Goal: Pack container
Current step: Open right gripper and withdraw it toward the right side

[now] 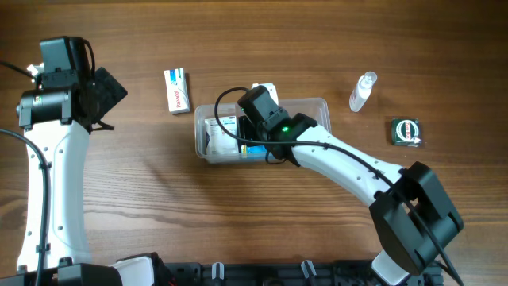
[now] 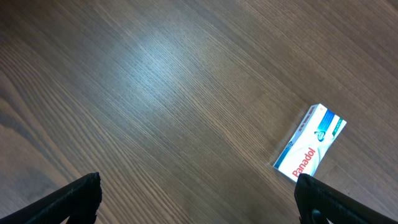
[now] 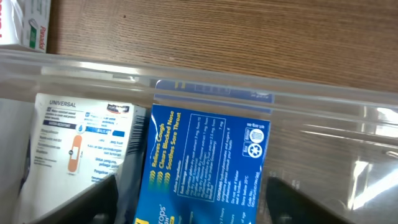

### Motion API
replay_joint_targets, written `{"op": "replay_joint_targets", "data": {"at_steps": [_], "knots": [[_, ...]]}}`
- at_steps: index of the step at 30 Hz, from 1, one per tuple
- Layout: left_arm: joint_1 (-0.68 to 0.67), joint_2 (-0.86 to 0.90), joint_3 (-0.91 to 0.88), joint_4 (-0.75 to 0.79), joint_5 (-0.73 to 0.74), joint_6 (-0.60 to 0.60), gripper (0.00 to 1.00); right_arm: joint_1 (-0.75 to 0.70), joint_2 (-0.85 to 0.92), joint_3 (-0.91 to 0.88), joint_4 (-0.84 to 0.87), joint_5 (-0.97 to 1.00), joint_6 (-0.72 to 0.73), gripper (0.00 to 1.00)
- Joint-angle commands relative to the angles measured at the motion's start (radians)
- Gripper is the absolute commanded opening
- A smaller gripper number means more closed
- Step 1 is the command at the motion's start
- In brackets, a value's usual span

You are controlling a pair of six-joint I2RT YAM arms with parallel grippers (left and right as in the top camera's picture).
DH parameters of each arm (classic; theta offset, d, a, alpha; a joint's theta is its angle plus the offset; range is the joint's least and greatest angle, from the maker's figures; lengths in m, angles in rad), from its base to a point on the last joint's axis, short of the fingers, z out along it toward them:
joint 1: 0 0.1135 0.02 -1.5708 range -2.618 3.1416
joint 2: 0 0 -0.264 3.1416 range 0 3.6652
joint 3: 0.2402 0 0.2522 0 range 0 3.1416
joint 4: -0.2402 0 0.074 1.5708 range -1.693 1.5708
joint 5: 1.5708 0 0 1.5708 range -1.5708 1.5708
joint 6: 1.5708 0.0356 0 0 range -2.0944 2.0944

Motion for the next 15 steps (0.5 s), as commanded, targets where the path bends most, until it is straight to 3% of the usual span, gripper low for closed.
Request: {"op": "replay_joint_targets", "data": {"at_steps": [1,5,8,15], "knots": [[0.004,-0.005,0.008,0.002,-0.009,0.004,1.00,-0.030,0.017,0.021,-0.013,0.003,-0.014,0.59],[0.004,-0.005,0.008,0.002,-0.009,0.004,1.00,-0.043,0.011,0.025,-0.034,0.003,-0.070,0.45],[0.004,-0.005,0.008,0.002,-0.009,0.004,1.00,-0.044,-0.063,0.075,-0.111,0.031,-0.165,0.48],[0.004,-0.005,0.008,0.002,-0.009,0.004,1.00,-0.154,-0.325,0.150,-0.411,0.213,-0.134,0.56]]}}
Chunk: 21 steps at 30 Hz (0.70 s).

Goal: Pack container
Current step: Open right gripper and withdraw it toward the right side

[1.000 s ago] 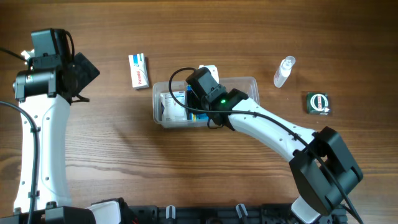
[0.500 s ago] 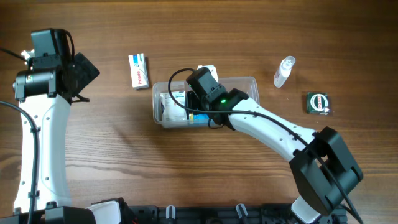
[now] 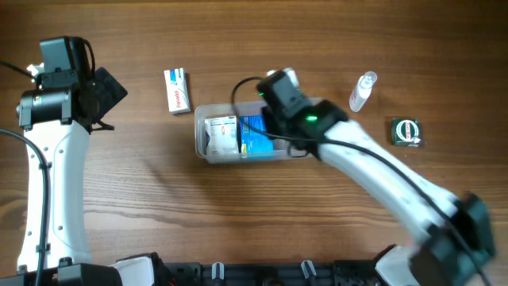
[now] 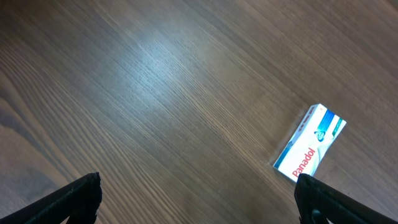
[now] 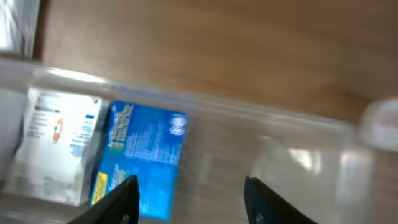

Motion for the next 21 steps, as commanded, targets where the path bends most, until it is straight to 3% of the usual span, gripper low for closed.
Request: {"op": "replay_joint_targets", "data": {"at_steps": [1,5,7,10,15,21], "knots": [[0.004,-0.005,0.008,0.002,-0.009,0.004,1.00,-0.133,-0.162,0.029,-0.117,0.129,0.024,0.56],[0.004,-0.005,0.008,0.002,-0.009,0.004,1.00,-0.438,-0.269,0.029,-0.230,0.084,0.035,0.64],[0.004,-0.005,0.008,0.002,-0.009,0.004,1.00,-0.549,-0.271,0.029,-0.236,0.032,0.026,0.73],[0.004,-0.005,0.008,0.002,-0.009,0.004,1.00,-0.791,-0.233,0.024,-0.241,-0.200,0.026,0.80],[0.004,-0.005,0.008,0.002,-0.009,0.004,1.00,-0.842,-0.175,0.024,-0.248,-0.190,0.024,0.98],[0.004,-0.005,0.008,0.002,-0.010,0.004,1.00,-0.842,-0.150,0.024,-0.249,-0.167,0.002,1.00]]}}
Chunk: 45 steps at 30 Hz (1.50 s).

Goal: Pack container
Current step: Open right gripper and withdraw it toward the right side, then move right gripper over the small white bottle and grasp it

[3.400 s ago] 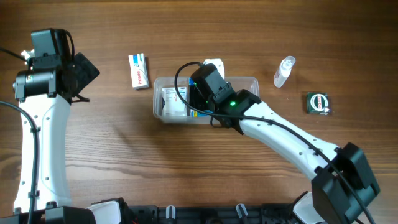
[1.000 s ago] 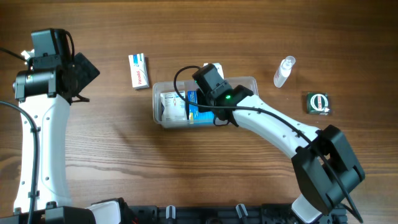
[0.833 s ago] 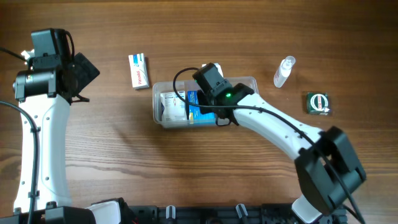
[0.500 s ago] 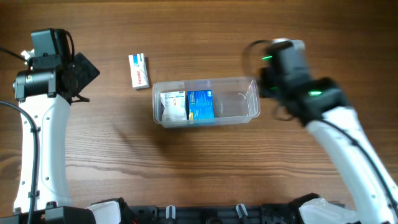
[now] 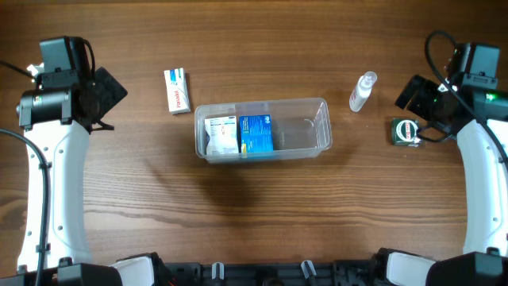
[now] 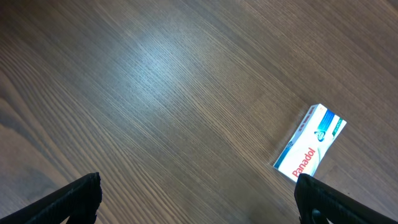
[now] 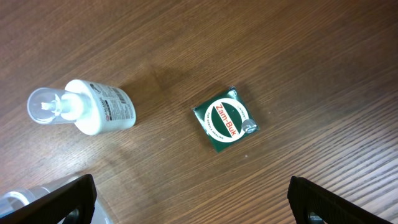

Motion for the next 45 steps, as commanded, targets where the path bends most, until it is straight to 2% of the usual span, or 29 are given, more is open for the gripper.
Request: {"op": "replay_joint_targets", "data": {"at_steps": [1,18,21,24,30,36,45], "knots": [[0.004,-0.005,0.008,0.002,-0.009,0.004,1.00,-0.001,0.007,0.006,-0.007,-0.004,-0.014,1.00],[0.004,-0.005,0.008,0.048,-0.009,0.004,1.00,-0.001,0.036,0.000,-0.005,0.025,-0.017,1.00],[0.004,-0.005,0.008,0.048,-0.009,0.004,1.00,0.000,0.087,0.000,0.041,-0.141,-0.181,1.00],[0.004,-0.005,0.008,0.048,-0.009,0.004,1.00,0.008,0.132,0.000,0.130,-0.276,-0.251,1.00],[0.004,-0.005,0.008,0.048,-0.009,0.004,1.00,0.091,0.131,0.003,0.261,-0.266,-0.308,1.00],[0.004,-0.005,0.008,0.048,-0.009,0.004,1.00,0.241,0.171,0.003,0.327,0.032,-0.264,1.00],[0.004,-0.005,0.008,0.048,-0.009,0.004,1.00,0.246,0.290,0.003,0.355,-0.023,-0.246,0.99]]}}
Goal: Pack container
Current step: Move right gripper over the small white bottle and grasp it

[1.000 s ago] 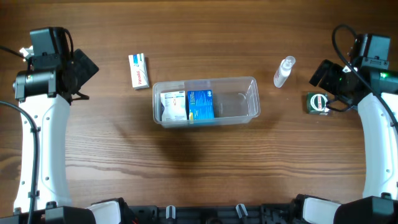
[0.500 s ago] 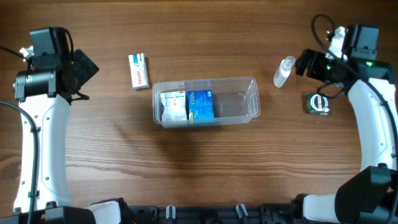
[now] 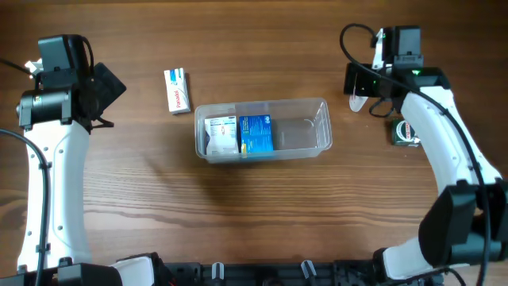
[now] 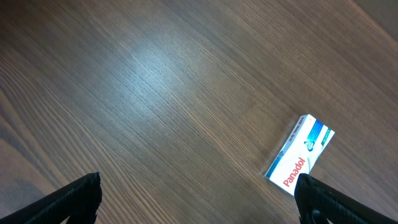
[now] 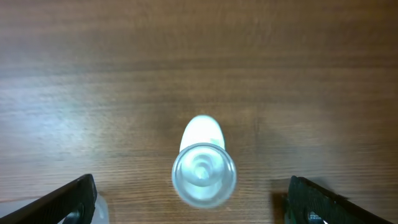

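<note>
The clear plastic container (image 3: 303, 133) sits mid-table and holds a white box (image 3: 221, 135) beside a blue box (image 3: 255, 133). A small clear spray bottle (image 5: 204, 168) stands upright right of the container. My right gripper (image 5: 198, 205) hangs directly above it, open, with the fingers well clear on either side; in the overhead view the right gripper (image 3: 367, 79) covers most of the bottle (image 3: 356, 102). A Panadol box (image 4: 300, 154) lies on the wood left of the container. My left gripper (image 4: 198, 205) is open and empty, raised at the far left.
A green Zam-Buk tin (image 3: 402, 133) lies at the right, half under my right forearm. The Panadol box (image 3: 177, 90) lies just beyond the container's far left corner. The left gripper (image 3: 99, 86) sits above bare wood.
My right gripper has moved from the far right, over the green tin, to directly above the spray bottle, still open. The Panadol box sits slightly higher and further left in the left wrist view.
My right gripper was down in the container at the blue box. Then it was above the container with the blue box left inside beside the white one. Then it was at the far right over the tin, and now over the bottle. The left arm barely moved.
</note>
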### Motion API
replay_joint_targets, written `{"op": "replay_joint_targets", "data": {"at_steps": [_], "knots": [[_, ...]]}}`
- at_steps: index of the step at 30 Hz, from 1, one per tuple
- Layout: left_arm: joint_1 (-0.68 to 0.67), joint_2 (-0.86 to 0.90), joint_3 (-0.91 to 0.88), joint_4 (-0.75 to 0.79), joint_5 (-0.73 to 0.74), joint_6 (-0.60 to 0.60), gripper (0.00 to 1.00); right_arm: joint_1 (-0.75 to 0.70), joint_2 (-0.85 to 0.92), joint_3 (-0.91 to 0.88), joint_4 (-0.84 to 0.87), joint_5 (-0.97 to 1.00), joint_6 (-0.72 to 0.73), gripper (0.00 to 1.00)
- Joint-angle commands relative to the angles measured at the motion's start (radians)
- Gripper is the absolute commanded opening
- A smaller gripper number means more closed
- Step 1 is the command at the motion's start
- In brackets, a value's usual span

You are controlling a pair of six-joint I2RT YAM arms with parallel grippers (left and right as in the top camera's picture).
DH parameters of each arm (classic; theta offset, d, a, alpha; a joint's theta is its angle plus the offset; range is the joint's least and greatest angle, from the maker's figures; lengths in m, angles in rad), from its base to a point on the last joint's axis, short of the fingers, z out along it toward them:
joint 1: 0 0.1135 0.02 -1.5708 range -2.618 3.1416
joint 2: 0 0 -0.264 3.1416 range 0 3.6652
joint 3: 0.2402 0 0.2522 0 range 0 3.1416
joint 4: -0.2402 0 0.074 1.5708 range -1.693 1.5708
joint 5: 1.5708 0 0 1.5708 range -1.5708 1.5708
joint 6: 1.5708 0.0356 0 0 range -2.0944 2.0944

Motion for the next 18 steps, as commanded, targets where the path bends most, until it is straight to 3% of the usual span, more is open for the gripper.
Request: {"op": "replay_joint_targets", "data": {"at_steps": [1,6,13,18], "knots": [[0.004,-0.005,0.008,0.003,-0.009,0.004,1.00,0.000,0.041,0.005,0.010,-0.022,0.019,0.99],[0.004,-0.005,0.008,0.003,-0.009,0.004,1.00,-0.001,0.091,0.005,0.037,-0.021,0.019,0.98],[0.004,-0.005,0.008,0.003,-0.009,0.004,1.00,-0.002,0.125,0.005,0.052,-0.020,0.025,0.82],[0.004,-0.005,0.008,0.003,-0.009,0.004,1.00,-0.002,0.156,0.005,0.068,-0.004,0.030,0.82]]}}
